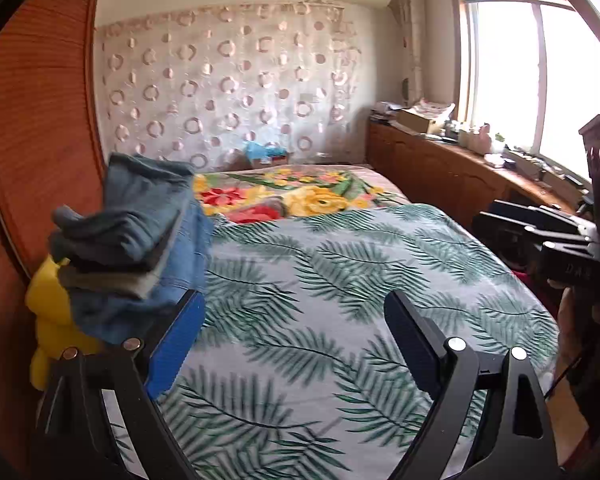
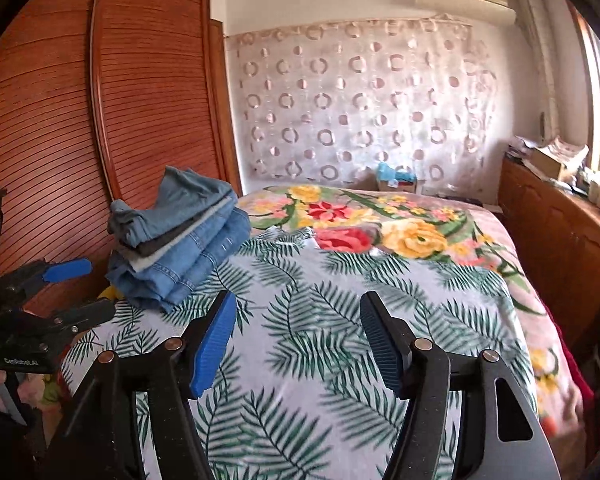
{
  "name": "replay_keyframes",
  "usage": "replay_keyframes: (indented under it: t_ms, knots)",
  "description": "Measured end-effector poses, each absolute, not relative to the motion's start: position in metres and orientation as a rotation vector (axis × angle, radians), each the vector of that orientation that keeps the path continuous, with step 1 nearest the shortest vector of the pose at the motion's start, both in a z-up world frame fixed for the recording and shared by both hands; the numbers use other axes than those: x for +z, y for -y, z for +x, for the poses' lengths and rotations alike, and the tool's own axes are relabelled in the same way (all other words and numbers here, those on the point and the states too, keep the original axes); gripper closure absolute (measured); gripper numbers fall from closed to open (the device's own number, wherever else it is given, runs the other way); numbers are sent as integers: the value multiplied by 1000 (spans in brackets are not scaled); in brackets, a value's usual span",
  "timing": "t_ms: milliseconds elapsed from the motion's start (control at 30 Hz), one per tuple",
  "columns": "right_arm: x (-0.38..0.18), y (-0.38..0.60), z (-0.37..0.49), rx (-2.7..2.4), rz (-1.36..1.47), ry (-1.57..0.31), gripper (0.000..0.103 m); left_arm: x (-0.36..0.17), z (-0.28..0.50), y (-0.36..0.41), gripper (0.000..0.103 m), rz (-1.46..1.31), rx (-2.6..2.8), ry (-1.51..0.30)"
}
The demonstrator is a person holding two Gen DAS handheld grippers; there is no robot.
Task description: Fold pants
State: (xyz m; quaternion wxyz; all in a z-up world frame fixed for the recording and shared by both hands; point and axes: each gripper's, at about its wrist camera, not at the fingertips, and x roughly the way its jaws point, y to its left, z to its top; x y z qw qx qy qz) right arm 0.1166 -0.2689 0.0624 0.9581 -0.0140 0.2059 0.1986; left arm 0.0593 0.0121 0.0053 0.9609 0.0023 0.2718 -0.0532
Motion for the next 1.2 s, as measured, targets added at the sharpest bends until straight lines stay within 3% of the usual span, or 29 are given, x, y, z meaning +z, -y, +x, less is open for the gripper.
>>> replay_keyframes:
  t_ms: [600, 833, 1200]
  knots:
    - [83, 274, 48, 266, 34, -398, 36, 34, 34, 16, 12, 10, -95, -528]
    - [90, 263, 32, 244, 32, -361, 23, 56, 22, 16, 12, 7, -69, -473]
    - [92, 266, 3, 216, 18, -281, 22, 81, 1, 13, 12, 1, -49, -395]
